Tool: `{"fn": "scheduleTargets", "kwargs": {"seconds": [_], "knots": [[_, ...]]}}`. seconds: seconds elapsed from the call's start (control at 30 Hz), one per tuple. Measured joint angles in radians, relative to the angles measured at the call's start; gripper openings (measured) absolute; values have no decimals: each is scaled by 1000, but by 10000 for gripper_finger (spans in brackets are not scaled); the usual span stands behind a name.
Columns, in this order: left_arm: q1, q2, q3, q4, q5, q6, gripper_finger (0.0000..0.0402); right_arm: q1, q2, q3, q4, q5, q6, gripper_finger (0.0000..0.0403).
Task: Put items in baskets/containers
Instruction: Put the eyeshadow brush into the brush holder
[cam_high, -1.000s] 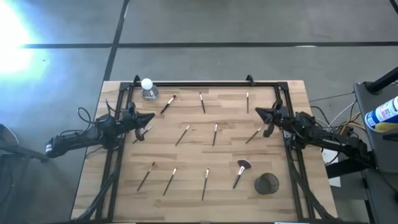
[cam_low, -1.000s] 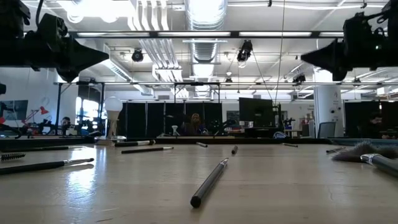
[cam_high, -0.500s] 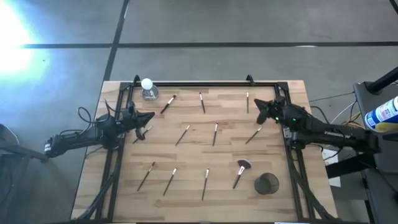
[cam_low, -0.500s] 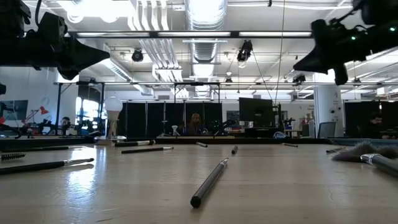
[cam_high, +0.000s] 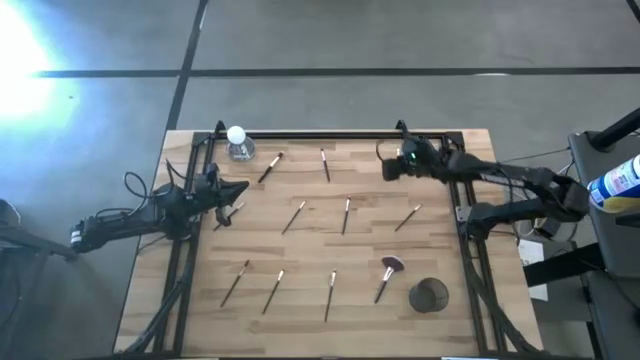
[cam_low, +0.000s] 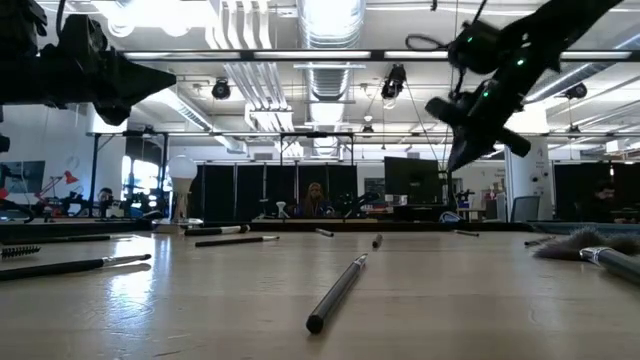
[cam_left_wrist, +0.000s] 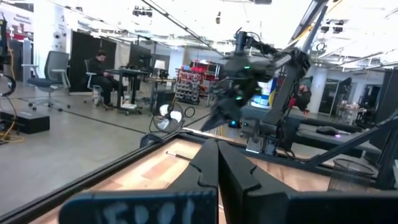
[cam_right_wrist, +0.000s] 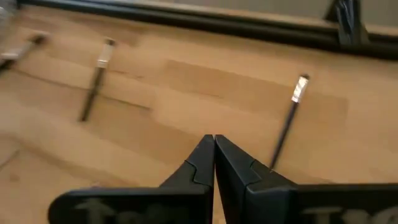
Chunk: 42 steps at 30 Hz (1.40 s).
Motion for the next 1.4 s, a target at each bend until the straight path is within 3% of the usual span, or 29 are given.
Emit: {"fn": "scheduleTargets", "kwargs": {"seconds": [0.13,0.3,0.5,0.8,1.4], "knots": [[0,2,0,-8,0,-33,0,-117,126,67,-41,-104,3,8],[0,7,0,-13,0,-28,0,-209,272,159,-68,-116,-30,22],[0,7,0,-14,0,-23,0,-303,431,336,-235,-115,-76,73],[0,7,0,-23,0,-10,0,-346,614,520,-339,-115,-102,120],[0,7,0,-25,0,1,0,-347,729,518,-328,-80,-44,92]]}}
